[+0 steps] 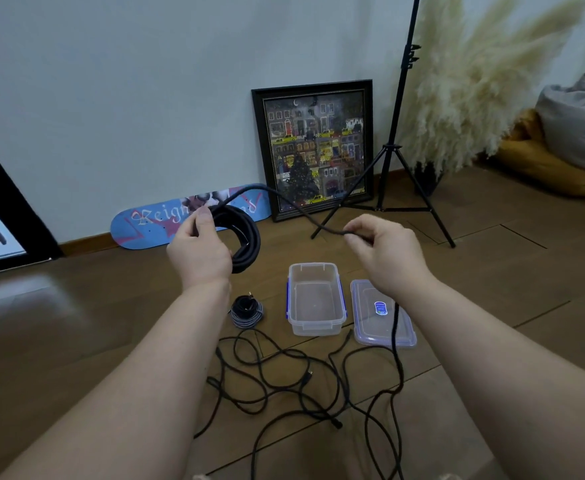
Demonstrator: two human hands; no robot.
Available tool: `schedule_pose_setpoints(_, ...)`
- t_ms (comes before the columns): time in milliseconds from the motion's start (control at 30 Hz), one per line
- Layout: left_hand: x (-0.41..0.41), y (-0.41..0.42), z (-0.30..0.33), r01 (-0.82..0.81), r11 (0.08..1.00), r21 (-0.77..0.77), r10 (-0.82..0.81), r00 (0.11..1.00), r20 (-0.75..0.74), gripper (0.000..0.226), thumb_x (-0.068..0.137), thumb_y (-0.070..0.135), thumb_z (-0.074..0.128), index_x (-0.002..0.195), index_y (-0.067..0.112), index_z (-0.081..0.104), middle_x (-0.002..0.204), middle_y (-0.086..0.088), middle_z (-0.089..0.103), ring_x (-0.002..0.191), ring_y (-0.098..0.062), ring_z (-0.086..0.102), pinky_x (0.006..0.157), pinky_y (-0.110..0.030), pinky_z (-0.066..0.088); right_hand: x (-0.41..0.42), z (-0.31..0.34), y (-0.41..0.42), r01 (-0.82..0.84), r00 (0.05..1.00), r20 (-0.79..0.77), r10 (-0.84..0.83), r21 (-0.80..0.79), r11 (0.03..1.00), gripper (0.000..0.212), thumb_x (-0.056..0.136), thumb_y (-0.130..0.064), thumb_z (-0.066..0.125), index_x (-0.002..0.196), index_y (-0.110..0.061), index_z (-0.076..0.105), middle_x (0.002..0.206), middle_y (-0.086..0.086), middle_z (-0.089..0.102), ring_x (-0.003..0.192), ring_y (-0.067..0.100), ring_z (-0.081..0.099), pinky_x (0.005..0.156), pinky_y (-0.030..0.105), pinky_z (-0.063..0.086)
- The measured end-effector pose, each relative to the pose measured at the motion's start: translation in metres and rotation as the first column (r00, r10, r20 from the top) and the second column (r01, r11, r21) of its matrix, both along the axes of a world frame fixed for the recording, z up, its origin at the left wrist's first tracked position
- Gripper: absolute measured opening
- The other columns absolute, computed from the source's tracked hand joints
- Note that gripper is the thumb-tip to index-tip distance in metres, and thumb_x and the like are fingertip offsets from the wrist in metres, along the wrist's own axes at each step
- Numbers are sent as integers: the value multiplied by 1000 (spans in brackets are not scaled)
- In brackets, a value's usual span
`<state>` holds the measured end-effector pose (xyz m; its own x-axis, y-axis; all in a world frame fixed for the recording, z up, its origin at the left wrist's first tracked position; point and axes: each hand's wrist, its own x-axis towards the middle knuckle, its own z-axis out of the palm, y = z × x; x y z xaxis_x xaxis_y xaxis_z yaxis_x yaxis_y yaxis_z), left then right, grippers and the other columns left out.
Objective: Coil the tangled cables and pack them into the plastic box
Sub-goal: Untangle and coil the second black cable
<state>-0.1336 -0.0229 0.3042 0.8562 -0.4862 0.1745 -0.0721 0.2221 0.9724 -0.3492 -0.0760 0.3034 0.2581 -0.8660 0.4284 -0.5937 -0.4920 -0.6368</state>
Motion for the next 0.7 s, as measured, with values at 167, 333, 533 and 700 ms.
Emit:
schedule_pose_setpoints(167, 13, 4, -12, -36, 999, 29, 32, 993, 112, 24, 97, 40, 51, 98, 25, 70, 88, -12, 70, 89, -41, 66, 87, -51, 56, 9, 11, 10, -107, 920, -374, 117, 48, 993, 38, 98, -15, 41, 131, -23, 58, 120, 1, 66, 104, 19, 58, 85, 30, 45)
schedule_pose_setpoints(333, 20, 5, -13, -72, 995, 74, 56, 979, 197, 39, 101, 38, 48, 111, 8, 69, 82, -17, 63, 74, -22, 53, 83, -45, 53, 8, 25, 14, -144, 917, -374, 141, 22, 989, 21, 94, -14, 48, 115, -17, 55, 84, -5, 56, 78, 15, 52, 65, 29, 41)
schedule_pose_setpoints(533, 8, 7, -12, -48, 988, 148, 0, 950, 312, 34, 102, 33, 47, 122, 14, 67, 94, 5, 68, 83, -7, 58, 64, 1, 36, 17, 40, 31, -309, 835, -403, 375, 220, 925, 14, 86, -11, 58, 93, -18, 69, 75, -14, 57, 71, 4, 54, 56, 10, 37)
schedule_pose_setpoints(700, -11, 3, -10, 61, 978, 201, -135, 917, 376, 30, 100, 32, 53, 118, 17, 70, 112, 0, 71, 108, -16, 61, 92, -24, 45, 26, 42, 35, -593, 794, 165, 585, 422, 685, 21, 88, 4, 60, 94, -12, 73, 85, 1, 73, 72, 4, 66, 67, 13, 48)
